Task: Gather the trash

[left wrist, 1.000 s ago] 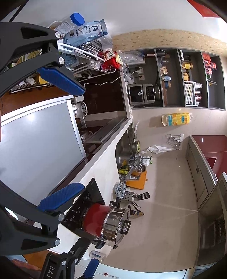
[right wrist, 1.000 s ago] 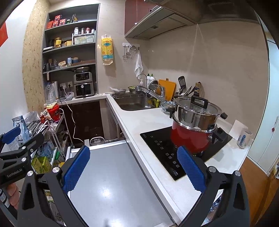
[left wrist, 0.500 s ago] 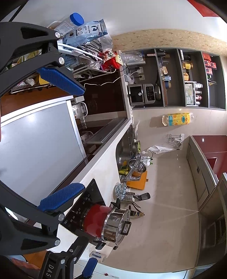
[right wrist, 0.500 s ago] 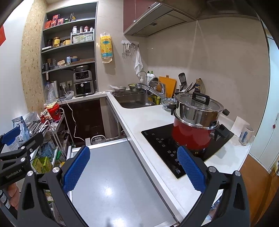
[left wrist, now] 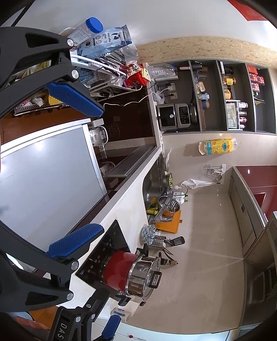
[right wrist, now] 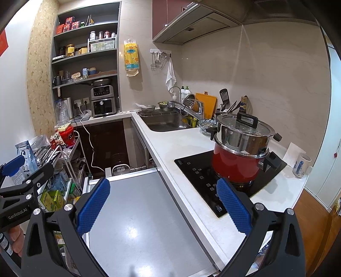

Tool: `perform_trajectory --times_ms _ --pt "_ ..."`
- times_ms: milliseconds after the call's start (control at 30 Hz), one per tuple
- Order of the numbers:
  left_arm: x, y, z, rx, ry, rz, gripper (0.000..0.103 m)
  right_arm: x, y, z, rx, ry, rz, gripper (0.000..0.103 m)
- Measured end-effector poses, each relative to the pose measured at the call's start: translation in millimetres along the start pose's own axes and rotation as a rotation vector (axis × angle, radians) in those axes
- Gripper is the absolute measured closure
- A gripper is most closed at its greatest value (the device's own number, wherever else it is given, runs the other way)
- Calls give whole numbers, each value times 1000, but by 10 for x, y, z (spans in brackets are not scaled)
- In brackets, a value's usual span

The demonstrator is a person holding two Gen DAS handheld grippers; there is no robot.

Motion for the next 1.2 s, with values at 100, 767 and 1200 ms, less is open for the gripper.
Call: perform_trajectory --times_ms 100,767,1200 --pt "3 -4 3 0 0 1 2 0 1 0 2 -2 1 4" --pt "24 10 2 7 -17 -12 2 -54 -16 3 -6 6 -7 4" --pt "39 51 -5 20 19 -9 2 -92 -37 4 -13 6 -7 4"
Point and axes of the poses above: each gripper's, at about its wrist camera, not at the fingertips, and z roughly against the way its jaws point, x to its right, y to its top, the point moved 3 cm from there along -z, roughly the way its jaws point, and after that the axes turned 8 degrees about -y, right-handed, at the moved point
